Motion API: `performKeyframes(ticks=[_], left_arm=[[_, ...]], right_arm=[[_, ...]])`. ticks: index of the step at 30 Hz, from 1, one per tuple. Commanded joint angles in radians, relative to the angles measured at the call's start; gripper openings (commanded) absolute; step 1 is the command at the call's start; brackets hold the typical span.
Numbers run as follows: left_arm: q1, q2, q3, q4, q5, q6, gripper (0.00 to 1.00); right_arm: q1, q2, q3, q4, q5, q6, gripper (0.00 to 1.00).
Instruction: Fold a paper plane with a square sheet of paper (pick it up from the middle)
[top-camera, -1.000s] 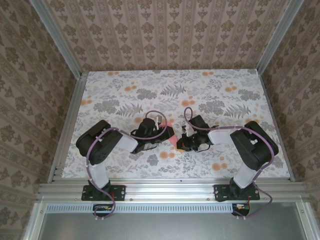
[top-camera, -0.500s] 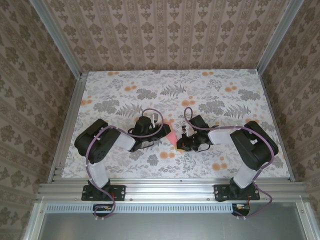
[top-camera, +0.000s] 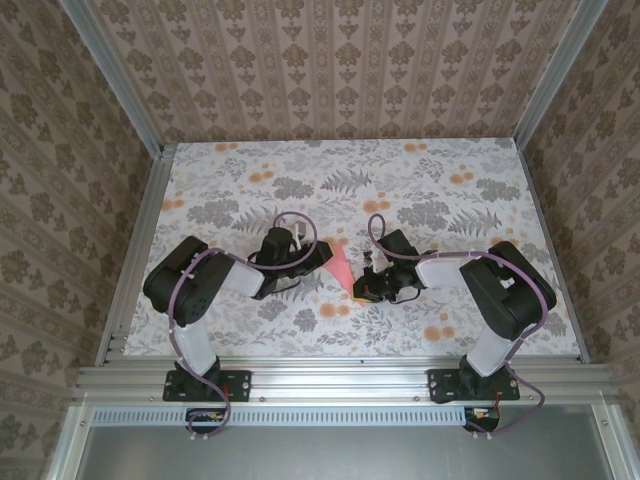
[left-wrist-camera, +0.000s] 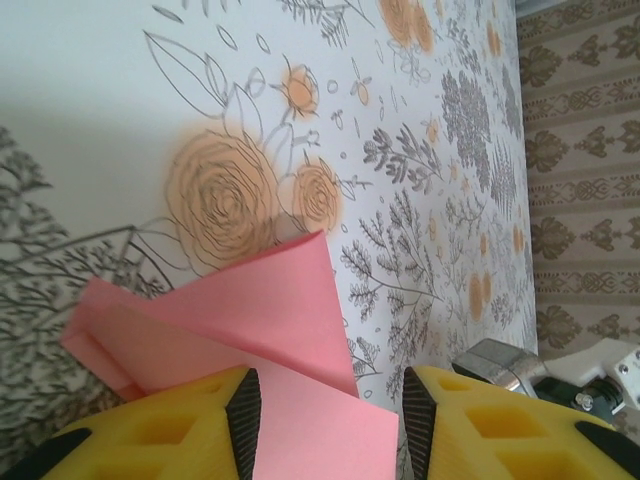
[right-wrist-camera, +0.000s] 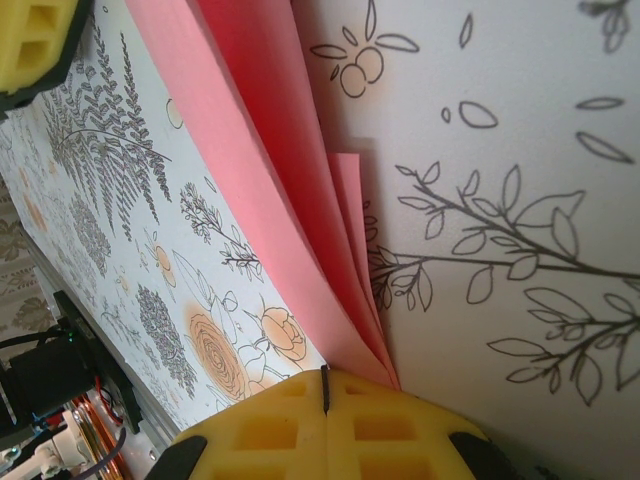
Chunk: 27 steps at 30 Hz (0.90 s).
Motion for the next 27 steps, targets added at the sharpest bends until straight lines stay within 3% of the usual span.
performKeyframes(ticks=[1, 11, 17, 24, 27], left_arm=[[0.045, -0.006, -0.004, -0.13, -0.051, 0.033, 0.46], [0.101, -0.038, 0.021, -0.256, -0.043, 0.042, 0.46], [0.152, -0.141, 0.035, -0.406, -0.055, 0.093, 0.48], [0.148, -0.292, 0.056, -0.52, -0.048, 0.12, 0.48], [0.094, -0.331, 0.087, -0.563, -0.044, 0.141, 0.45]], right_arm=[[-0.001, 0.065, -0.041, -0.156, 0.139, -0.002, 0.0], [-0.001, 0.061, -0.036, -0.148, 0.134, 0.007, 0.0], [-0.001, 0.058, -0.029, -0.153, 0.13, 0.005, 0.0], [-0.001, 0.056, -0.024, -0.151, 0.128, 0.003, 0.0], [-0.001, 0.053, -0.024, -0.15, 0.127, 0.004, 0.0]])
